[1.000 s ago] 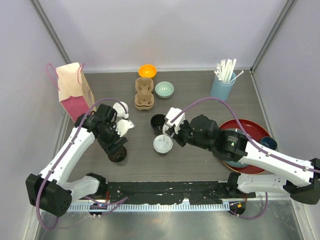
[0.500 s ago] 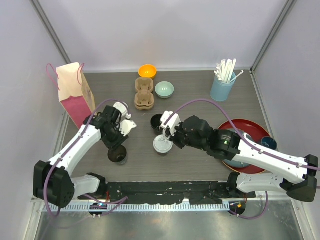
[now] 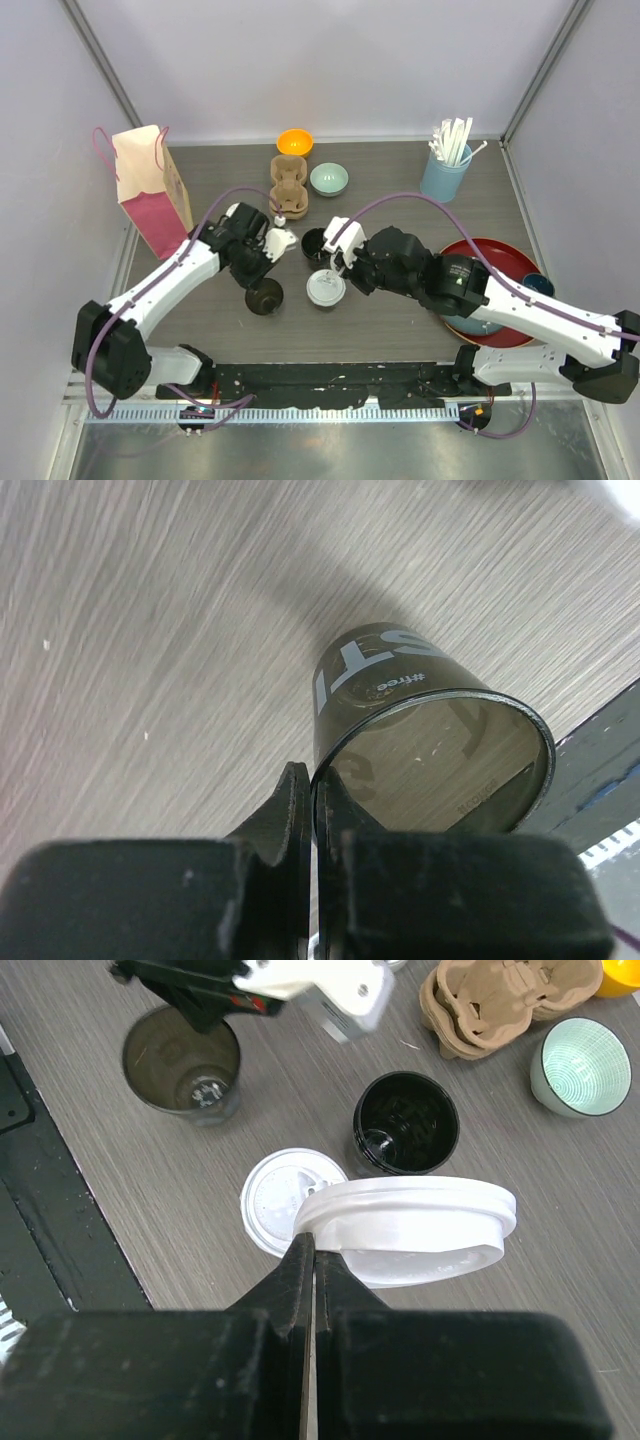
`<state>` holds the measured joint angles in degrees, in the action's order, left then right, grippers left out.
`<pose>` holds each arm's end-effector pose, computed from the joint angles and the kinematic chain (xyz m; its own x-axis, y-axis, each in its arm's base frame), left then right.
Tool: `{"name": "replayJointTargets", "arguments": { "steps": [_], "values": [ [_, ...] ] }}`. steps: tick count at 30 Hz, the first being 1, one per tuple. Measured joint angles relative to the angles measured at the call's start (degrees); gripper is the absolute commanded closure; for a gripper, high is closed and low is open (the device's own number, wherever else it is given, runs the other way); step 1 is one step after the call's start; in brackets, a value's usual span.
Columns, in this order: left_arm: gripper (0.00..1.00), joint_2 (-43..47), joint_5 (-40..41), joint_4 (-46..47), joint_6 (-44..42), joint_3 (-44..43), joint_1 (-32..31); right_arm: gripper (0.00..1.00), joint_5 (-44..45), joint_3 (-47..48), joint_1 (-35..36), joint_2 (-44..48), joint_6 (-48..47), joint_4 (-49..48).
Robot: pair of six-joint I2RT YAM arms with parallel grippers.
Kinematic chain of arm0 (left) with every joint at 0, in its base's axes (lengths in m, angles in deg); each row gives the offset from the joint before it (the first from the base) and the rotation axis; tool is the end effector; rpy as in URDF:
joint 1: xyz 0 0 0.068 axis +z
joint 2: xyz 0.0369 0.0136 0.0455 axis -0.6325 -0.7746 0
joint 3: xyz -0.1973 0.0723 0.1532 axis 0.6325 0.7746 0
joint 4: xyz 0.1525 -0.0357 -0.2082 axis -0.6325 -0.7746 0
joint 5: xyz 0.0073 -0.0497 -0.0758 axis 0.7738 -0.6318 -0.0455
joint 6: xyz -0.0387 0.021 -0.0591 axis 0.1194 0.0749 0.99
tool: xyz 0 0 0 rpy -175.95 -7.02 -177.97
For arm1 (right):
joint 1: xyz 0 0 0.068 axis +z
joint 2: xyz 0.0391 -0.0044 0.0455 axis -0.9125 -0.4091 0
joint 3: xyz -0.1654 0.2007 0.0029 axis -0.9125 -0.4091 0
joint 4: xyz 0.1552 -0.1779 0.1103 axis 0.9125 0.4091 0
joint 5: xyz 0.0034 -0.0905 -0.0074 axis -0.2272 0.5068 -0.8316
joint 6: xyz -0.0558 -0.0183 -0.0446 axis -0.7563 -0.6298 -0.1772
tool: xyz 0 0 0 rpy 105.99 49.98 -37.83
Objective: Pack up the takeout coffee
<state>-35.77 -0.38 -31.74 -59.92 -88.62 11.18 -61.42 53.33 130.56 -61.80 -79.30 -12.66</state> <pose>0.2097 -0.1215 0.2123 -0.6324 0.6945 -0.3432 0.7453 0.6663 -0.0248 0.1211 0.2312 0.3453 -0.0928 -0.5196 -0.8494 -0.8475 0.4889 -0.2065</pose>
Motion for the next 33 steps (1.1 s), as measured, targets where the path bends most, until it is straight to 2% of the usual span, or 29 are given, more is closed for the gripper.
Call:
{"name": "replayJointTargets", "arguments": {
  "steps": [5,9,12,13,15,17,19,24,26,29,33],
  "values": [
    [1.00,-7.7,-1.4,1.7,2.1,-5.5,-2.6,0.99,0.0,4.1,0.0,-2.6,0.0,3.8],
    [0.99,-11.4,-1.5,2.6,2.2,-6.1,-2.7,0.99,-0.1,7.4,0.0,-5.6,0.0,7.2],
    [0.81,-12.1,-1.5,2.4,2.1,-6.6,-2.8,0.99,-0.3,9.0,0.0,-7.3,-0.2,9.3],
    [0.64,-12.2,-1.5,2.4,1.9,-6.8,-2.8,0.99,-0.6,9.4,0.0,-7.7,-0.6,9.9],
    [0.50,-12.2,-1.5,2.4,1.7,-7.1,-2.9,0.99,-0.9,9.9,0.0,-8.1,-1.4,10.7],
    [0.30,-12.2,-1.7,1.9,1.7,-7.4,-3.0,0.99,-1.7,10.6,0.0,-8.6,-3.2,11.6],
    [0.19,-12.2,-2.3,0.8,1.7,-8.1,-3.0,0.99,-3.2,11.7,0.0,-9.3,-5.8,12.6],
    [0.14,-9.1,-5.4,-0.9,2.6,-11.3,-1.6,0.99,-8.5,18.0,0.3,-13.9,-16.3,17.1],
    [0.14,-6.0,-7.7,-1.4,3.0,-12.2,0.9,0.99,-9.6,22.5,1.1,-17.8,-22.8,20.3],
    [0.15,-2.6,-10.8,-1.5,3.1,-12.8,7.9,0.99,-9.5,29.5,2.9,-24.8,-32.1,26.5],
    [0.19,-1.8,-10.9,0.1,3.8,-12.5,18.0,0.99,-7.5,41.6,4.7,-37.2,-42.4,35.4]
  ]
}}
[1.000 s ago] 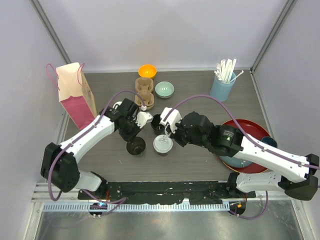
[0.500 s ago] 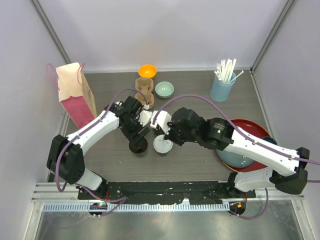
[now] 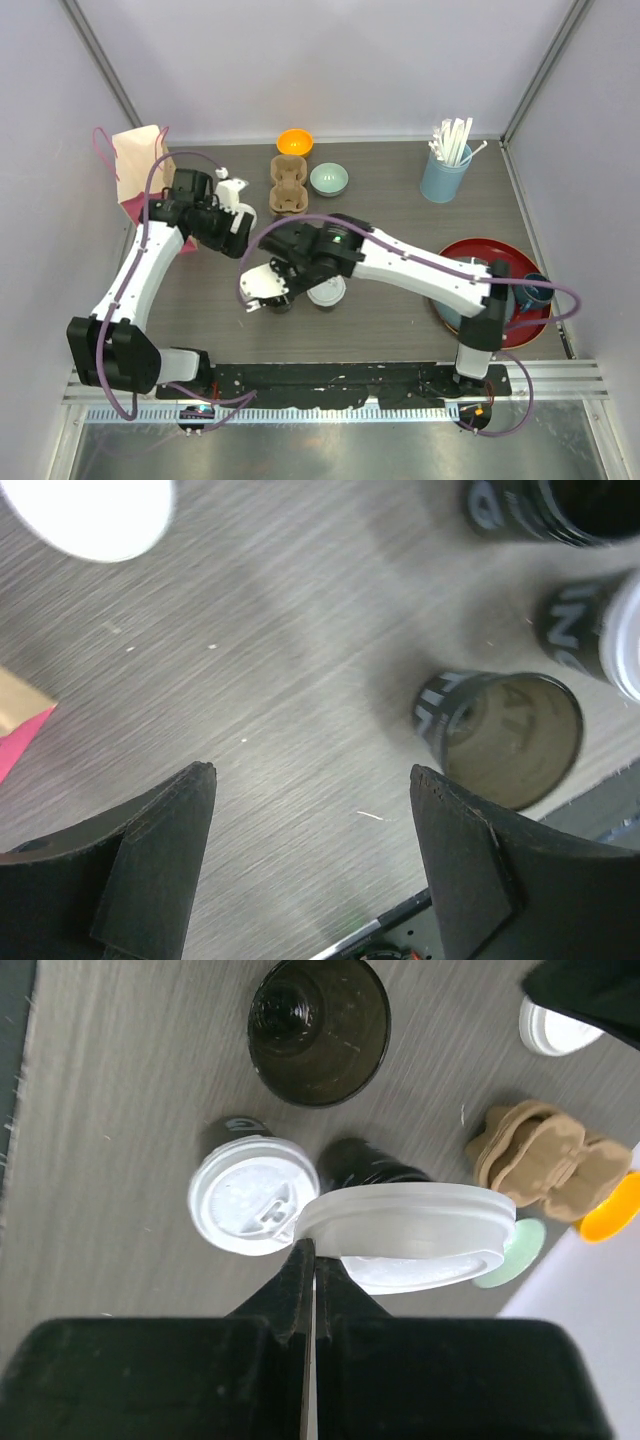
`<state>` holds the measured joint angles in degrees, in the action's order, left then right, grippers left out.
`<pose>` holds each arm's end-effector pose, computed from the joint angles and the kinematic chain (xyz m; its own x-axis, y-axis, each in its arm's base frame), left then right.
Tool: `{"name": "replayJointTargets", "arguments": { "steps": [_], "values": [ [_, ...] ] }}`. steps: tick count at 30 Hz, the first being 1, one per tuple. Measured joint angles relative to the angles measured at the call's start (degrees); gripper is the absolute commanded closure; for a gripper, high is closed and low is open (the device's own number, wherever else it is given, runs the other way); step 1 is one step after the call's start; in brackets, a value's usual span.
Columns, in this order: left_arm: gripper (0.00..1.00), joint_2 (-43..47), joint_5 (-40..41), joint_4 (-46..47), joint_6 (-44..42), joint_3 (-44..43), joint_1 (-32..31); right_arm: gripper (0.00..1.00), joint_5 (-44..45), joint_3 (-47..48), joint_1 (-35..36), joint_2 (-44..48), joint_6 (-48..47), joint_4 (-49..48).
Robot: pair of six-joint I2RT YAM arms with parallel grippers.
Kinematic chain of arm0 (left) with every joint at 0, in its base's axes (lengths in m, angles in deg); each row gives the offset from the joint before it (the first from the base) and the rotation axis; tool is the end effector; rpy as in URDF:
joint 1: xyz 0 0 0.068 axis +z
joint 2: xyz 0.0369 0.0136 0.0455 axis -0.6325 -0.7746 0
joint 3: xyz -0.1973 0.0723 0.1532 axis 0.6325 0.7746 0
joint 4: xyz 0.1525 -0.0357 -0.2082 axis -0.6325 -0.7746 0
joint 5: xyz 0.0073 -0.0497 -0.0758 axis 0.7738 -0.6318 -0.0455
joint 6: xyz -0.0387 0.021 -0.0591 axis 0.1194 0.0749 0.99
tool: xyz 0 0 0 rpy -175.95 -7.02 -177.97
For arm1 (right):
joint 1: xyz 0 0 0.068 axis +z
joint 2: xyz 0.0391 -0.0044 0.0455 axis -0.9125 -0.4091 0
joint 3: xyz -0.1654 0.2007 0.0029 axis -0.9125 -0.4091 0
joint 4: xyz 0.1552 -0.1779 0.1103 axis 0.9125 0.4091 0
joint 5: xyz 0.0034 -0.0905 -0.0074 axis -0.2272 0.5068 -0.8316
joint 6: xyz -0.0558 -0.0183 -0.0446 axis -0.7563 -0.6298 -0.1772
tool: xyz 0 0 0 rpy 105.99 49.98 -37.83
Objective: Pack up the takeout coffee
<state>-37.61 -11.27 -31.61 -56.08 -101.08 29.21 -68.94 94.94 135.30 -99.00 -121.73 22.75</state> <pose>0.2623 -0.0666 0.2735 -0.7492 0.3768 -0.5447 0.5289 0.8354 -0.1496 0.1295 0.3378 0.3368 0.5215 -0.8046 -0.2840 -0.8264 -0.3934 -0.4030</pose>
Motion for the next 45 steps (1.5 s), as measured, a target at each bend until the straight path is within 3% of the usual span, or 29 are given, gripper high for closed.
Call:
{"name": "replayJointTargets", "arguments": {
  "steps": [8,18,23,29,37,43,45],
  "values": [
    [0.14,0.3,0.4,6.1,3.9,3.1,4.6,0.99,6.0,14.9,3.9,-15.6,-13.5,5.9],
    [0.15,0.5,-3.7,8.1,4.0,5.9,8.3,0.99,13.0,15.5,8.9,-21.2,-16.4,6.9],
    [0.31,0.5,-6.6,8.1,3.8,6.0,8.4,0.99,14.7,12.9,9.2,-21.9,-16.5,7.2],
    [0.25,2.5,-13.3,4.1,4.1,4.2,8.7,0.99,18.7,8.7,9.3,-21.3,-16.4,6.8],
    [0.14,4.7,-27.6,-0.4,10.2,-1.3,8.8,0.99,23.5,-4.1,10.7,-14.7,-17.2,7.3],
    [0.15,4.9,-31.5,-2.1,11.9,0.8,7.3,0.99,25.6,-2.3,12.2,-13.2,-19.1,7.4],
    [0.20,4.9,-32.1,-2.2,12.3,1.8,6.3,0.99,26.0,-0.6,12.4,-13.4,-19.6,7.5]
  ]
}}
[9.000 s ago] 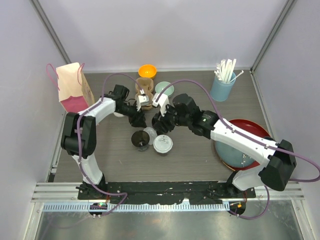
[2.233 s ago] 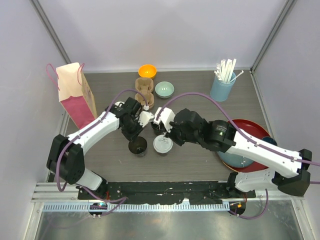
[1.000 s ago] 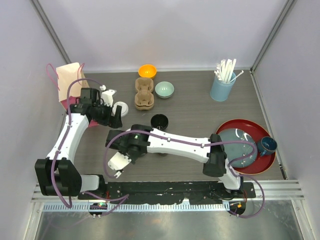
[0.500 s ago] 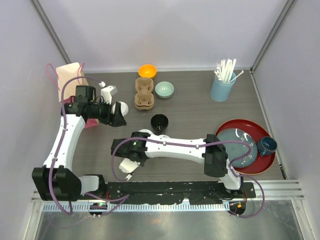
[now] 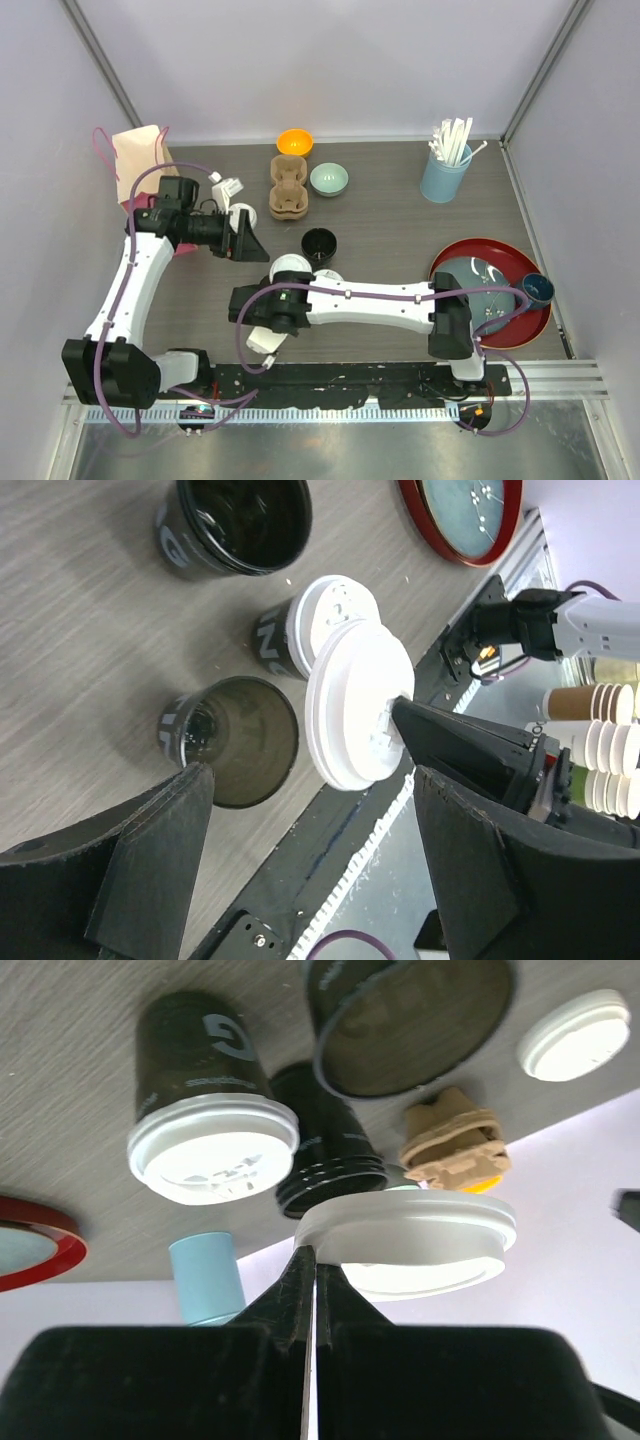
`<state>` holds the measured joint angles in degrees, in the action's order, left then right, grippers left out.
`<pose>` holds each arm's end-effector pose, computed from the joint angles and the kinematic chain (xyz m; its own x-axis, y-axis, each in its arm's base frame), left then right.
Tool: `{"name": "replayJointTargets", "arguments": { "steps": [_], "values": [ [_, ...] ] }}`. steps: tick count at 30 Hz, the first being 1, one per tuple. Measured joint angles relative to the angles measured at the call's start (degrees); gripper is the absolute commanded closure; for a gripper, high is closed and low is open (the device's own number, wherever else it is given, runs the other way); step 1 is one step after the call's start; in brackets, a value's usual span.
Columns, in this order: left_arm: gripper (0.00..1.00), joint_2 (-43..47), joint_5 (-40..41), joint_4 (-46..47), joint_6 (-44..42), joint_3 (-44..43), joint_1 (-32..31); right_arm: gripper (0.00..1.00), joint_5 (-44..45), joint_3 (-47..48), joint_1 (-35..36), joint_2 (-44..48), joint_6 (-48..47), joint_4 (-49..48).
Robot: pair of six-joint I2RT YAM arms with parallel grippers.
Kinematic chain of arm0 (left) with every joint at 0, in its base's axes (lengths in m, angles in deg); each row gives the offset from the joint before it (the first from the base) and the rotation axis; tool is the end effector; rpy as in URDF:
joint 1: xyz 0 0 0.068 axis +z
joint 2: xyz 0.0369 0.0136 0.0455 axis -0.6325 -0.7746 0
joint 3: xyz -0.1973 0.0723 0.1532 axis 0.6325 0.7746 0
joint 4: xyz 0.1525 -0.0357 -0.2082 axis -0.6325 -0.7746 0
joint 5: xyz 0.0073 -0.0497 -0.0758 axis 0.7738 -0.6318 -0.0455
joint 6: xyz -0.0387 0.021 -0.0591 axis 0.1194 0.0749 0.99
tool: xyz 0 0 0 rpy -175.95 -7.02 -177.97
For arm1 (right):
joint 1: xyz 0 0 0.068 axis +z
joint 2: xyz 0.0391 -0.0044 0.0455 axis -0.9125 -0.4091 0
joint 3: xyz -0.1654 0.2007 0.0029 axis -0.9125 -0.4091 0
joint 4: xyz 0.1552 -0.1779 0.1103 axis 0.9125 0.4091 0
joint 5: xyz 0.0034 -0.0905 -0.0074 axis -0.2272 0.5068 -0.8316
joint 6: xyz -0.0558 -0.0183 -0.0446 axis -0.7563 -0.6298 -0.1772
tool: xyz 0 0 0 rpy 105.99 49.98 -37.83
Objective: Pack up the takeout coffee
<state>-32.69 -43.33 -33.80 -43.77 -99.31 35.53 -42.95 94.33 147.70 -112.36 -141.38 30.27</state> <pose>0.2357 -0.0632 0.2987 -0.8433 0.0813 -0.5313 0.4671 0.5998 -0.6496 0.0836 0.3767 0.2524 0.7621 -0.5118 0.3966 -0.4247 -0.8575 -0.2904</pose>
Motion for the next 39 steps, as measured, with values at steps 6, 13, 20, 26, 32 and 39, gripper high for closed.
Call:
{"name": "replayJointTargets", "arguments": {
  "steps": [6,13,20,26,32,39],
  "values": [
    [0.27,0.0,-0.7,0.2,0.6,2.3,-2.4,0.99,-0.1,5.2,0.5,-1.0,-1.4,-0.4],
    [0.49,0.1,-3.2,0.7,1.7,3.1,-2.8,0.99,-0.5,6.8,0.5,-2.1,-2.3,-1.0],
    [0.73,0.1,-5.2,1.8,3.2,4.5,-2.8,0.99,-0.7,6.8,0.6,-2.2,-2.4,-1.2],
    [1.00,0.1,-6.1,2.7,4.2,5.1,-2.7,0.99,-1.0,6.8,0.6,-2.2,-1.7,-1.2],
    [1.00,0.1,-6.6,3.3,5.2,6.2,-2.7,0.99,-1.3,5.8,0.6,-2.2,-1.5,-1.9],
    [1.00,0.2,-7.3,6.3,7.3,8.6,-2.5,0.60,-1.2,1.2,0.5,-0.8,-0.6,-6.3]
  ]
}}
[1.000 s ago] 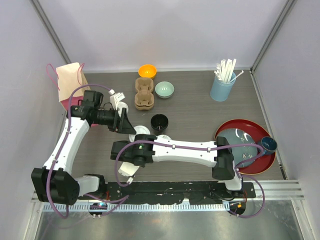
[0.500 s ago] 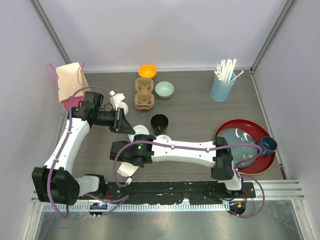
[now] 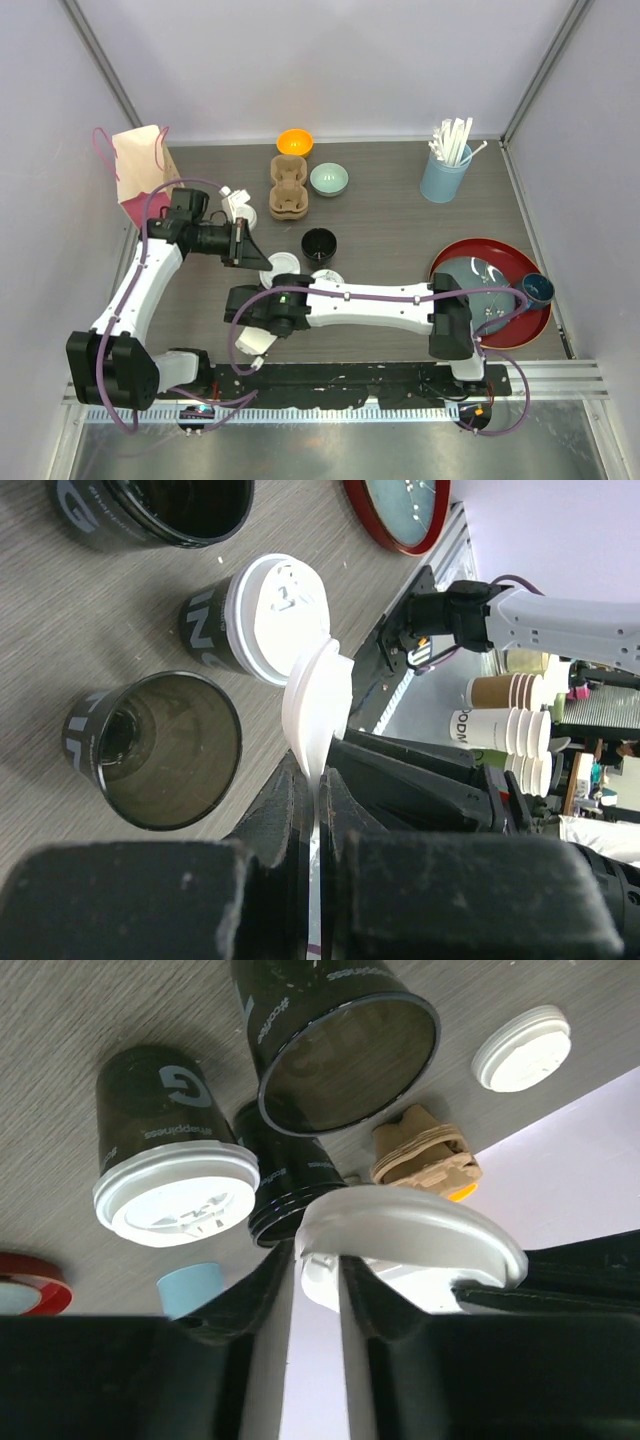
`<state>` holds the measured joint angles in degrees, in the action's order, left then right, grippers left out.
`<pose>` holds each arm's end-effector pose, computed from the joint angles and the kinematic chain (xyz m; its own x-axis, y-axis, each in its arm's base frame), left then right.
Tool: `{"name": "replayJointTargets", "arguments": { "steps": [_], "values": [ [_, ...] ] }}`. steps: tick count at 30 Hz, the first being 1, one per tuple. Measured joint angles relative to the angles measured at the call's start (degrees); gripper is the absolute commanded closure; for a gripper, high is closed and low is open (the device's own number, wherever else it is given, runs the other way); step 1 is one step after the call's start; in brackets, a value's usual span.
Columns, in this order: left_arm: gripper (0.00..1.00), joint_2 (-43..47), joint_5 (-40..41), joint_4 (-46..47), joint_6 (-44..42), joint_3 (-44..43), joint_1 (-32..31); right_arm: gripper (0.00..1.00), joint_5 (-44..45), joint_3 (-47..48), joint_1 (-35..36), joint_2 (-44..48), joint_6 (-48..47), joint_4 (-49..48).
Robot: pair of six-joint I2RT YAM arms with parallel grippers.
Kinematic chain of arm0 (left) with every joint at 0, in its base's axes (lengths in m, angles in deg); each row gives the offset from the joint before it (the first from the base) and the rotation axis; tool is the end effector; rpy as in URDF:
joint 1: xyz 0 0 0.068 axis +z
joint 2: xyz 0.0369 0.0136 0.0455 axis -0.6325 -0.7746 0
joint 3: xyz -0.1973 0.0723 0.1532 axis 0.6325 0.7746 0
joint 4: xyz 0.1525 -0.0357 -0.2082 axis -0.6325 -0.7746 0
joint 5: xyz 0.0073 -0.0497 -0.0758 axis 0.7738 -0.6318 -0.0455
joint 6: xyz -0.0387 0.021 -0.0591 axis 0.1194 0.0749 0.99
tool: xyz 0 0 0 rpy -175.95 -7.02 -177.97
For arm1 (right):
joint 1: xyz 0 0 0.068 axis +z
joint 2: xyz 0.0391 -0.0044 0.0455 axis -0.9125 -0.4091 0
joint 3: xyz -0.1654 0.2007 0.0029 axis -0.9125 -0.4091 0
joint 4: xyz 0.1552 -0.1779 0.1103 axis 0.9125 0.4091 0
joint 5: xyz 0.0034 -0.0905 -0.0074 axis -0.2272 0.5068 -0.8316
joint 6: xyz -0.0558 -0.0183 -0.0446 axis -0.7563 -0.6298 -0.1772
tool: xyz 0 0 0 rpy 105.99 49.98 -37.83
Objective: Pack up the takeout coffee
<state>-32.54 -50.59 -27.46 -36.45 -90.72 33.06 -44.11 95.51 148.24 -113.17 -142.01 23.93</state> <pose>0.2292 -0.0774 0.2654 -0.9125 0.0536 -0.4056 0.3786 0.4862 -0.7876 0.0813 0.3953 0.2550 0.7750 -0.5357 0.3353 -0.4062 -0.8287 -0.3851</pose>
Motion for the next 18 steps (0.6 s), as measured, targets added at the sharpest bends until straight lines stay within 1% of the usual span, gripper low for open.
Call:
{"name": "replayJointTargets", "arguments": {
  "steps": [4,10,11,12,16,17,18],
  "values": [
    [1.00,-0.1,-1.1,1.3,1.0,0.0,0.0,0.53,0.0,-3.8,0.0,2.8,1.1,-4.4],
    [1.00,-1.6,-2.7,1.7,1.1,0.0,0.6,0.48,-1.6,-9.1,0.0,8.9,2.7,-9.6],
    [1.00,-1.7,-2.9,1.7,1.1,0.0,0.8,0.48,-2.5,-10.0,0.0,10.3,3.3,-10.6],
    [1.00,-1.9,-2.9,1.7,1.0,0.0,1.0,0.44,-3.5,-10.9,0.0,11.7,3.7,-11.4],
    [1.00,-2.5,-2.8,1.7,1.0,-0.2,1.4,0.39,-9.9,-15.6,0.0,19.3,7.6,-17.0],
    [1.00,-2.5,-2.9,1.7,1.0,-0.2,1.5,0.37,-12.0,-17.5,0.0,21.8,9.6,-19.6],
    [1.00,-2.5,-2.9,1.7,1.0,-0.2,1.5,0.30,-13.9,-19.9,-0.1,24.9,11.9,-22.4]
  ]
}}
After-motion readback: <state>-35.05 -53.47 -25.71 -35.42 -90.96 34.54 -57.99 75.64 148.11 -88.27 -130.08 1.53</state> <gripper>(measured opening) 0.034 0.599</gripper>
